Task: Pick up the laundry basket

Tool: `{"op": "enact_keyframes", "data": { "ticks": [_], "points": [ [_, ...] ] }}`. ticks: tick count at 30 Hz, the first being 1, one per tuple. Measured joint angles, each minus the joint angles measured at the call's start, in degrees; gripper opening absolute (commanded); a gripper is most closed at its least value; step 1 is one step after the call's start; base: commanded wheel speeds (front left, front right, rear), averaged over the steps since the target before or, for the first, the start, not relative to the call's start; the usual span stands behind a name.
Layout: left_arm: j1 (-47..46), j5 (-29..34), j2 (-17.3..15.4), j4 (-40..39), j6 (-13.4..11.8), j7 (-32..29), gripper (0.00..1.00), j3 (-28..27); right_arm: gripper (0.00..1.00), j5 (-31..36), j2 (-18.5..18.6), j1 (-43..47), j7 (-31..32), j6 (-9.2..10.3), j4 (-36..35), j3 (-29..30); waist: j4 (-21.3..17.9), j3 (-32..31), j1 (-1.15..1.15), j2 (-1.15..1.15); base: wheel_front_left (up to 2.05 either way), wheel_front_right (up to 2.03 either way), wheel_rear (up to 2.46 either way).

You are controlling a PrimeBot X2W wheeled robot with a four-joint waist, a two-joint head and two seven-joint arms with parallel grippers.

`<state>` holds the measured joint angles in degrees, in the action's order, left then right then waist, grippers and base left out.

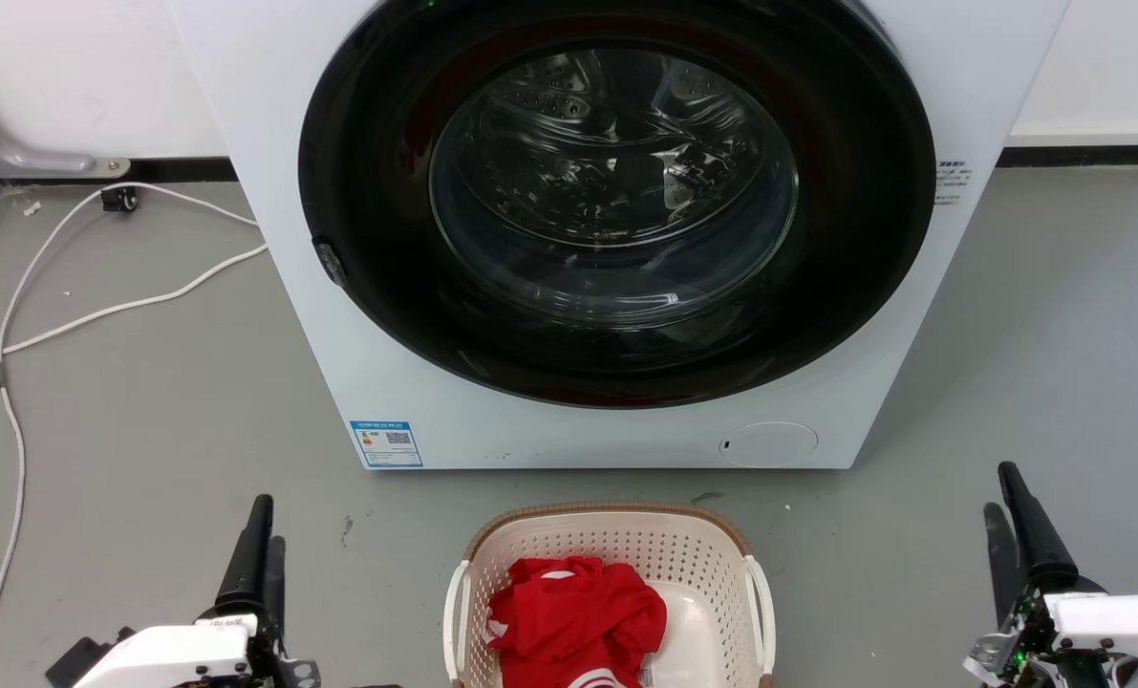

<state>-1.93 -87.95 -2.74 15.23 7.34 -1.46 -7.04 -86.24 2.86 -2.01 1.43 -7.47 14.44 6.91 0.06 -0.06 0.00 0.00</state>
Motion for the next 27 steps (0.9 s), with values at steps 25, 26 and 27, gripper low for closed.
{"op": "enact_keyframes", "data": {
  "ticks": [25,26,27],
  "points": [
    [2.97,29.43,0.0,-13.0,-5.36,5.26,1.0,1.16,1.0,39.56,-0.01,0.85,-5.33,0.0,-11.26,-1.15,0.37,-0.29,0.0,0.0,0.0,0.0,0.0],
    [3.19,30.69,-0.01,-13.5,-5.41,5.53,1.0,1.76,1.0,40.9,-0.01,0.87,-5.55,0.0,-11.7,-1.34,0.38,-0.29,0.0,0.0,0.0,0.0,0.0],
    [3.47,32.01,-0.01,-13.96,-5.31,5.72,1.0,2.43,1.0,42.51,-0.01,0.89,-5.72,0.0,-12.15,-1.6,0.38,-0.29,0.0,0.0,0.0,0.0,0.0]
  ]
}}
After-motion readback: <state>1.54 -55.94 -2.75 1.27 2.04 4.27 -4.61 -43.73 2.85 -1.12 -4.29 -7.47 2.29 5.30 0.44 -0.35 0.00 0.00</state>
